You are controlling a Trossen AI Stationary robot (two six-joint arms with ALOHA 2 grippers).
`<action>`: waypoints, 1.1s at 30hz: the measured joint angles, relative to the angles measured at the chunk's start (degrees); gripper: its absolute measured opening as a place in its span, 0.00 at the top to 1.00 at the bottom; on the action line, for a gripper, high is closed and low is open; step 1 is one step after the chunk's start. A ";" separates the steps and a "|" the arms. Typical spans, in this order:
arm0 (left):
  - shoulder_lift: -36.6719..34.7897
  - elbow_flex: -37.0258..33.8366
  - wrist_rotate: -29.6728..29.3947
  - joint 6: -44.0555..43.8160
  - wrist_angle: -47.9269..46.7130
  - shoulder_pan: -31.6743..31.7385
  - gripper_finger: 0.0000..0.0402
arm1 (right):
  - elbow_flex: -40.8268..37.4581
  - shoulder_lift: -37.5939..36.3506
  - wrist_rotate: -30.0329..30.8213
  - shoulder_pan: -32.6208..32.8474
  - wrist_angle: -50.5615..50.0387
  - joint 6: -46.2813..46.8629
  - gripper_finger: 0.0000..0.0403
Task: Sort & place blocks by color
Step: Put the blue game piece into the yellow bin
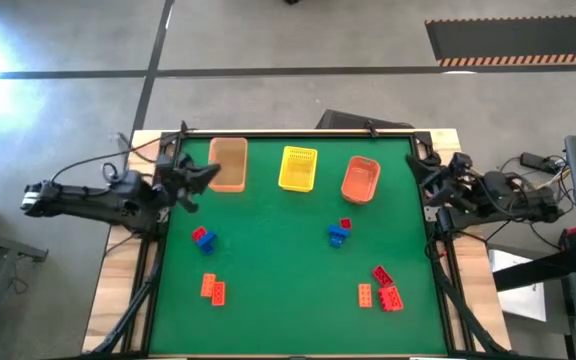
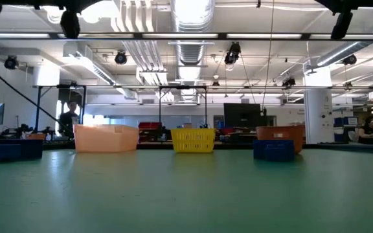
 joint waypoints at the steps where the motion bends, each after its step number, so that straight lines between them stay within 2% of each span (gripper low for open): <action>1: 2.09 0.96 0.08 -1.10 -2.49 0.00 0.98 | 0.85 1.80 0.02 0.00 -0.04 1.44 0.92; 5: 8.68 4.10 0.09 -5.19 -11.86 0.00 0.98 | 5.08 9.65 0.03 0.00 -0.04 3.15 0.92; 9: 14.13 5.25 0.45 -11.02 -16.61 0.02 0.98 | 10.11 17.00 0.03 0.00 -2.13 3.21 0.92; 15: 19.25 5.99 1.13 -17.53 -19.19 0.04 0.98 | 20.46 27.30 -0.11 0.00 -19.84 8.65 0.92; 20: 20.15 6.18 1.58 -17.81 -18.98 0.04 0.98 | 30.28 35.97 -2.29 -0.04 -39.96 13.34 0.92; 23: 19.38 6.18 1.61 -17.79 -18.79 0.04 0.98 | 35.87 41.44 -5.78 0.00 -50.50 13.24 0.92; 26: 17.83 6.18 1.68 -17.79 -18.72 0.02 0.98 | 40.60 46.75 -11.70 0.00 -58.51 10.77 0.92; 31: 14.40 6.18 2.04 -17.78 -18.79 0.00 0.98 | 44.59 55.16 -18.15 0.38 -67.39 5.30 0.92; 33: 12.96 6.18 2.04 -17.78 -18.73 0.00 0.98 | 45.41 57.40 -18.93 0.37 -67.30 2.99 0.92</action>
